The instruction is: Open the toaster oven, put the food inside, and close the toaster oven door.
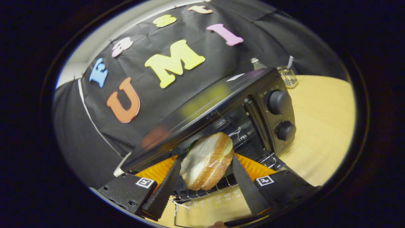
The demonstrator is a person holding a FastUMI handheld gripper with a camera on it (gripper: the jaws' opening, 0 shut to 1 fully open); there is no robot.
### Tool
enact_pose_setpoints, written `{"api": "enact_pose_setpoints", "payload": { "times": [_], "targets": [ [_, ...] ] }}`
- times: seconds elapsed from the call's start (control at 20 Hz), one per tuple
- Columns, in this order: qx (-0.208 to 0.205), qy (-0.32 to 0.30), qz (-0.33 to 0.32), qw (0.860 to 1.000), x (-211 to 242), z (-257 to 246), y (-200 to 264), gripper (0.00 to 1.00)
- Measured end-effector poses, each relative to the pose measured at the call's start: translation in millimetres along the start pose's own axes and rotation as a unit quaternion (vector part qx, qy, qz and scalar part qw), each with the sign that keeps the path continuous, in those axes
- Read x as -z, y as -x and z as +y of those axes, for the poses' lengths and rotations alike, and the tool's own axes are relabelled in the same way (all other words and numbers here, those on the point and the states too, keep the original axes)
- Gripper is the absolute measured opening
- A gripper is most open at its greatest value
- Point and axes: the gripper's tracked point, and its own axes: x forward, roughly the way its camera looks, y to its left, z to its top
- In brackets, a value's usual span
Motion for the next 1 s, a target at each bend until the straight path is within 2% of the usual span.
{"api": "enact_pose_setpoints", "payload": {
  "times": [0.2,0.3,0.45,0.7,1.0],
  "targets": [
    [0.015,0.143,0.042,0.989,17.1,12.6,1.1,1.00],
    [0.026,0.188,0.051,0.981,24.3,10.0,7.2,1.00],
    [0.034,0.186,0.055,0.980,25.2,5.2,14.9,1.00],
    [0.080,0.207,0.073,0.972,30.7,-16.8,32.3,1.00],
    [0.083,0.211,0.079,0.971,55.3,-27.0,71.2,1.00]
  ]
}}
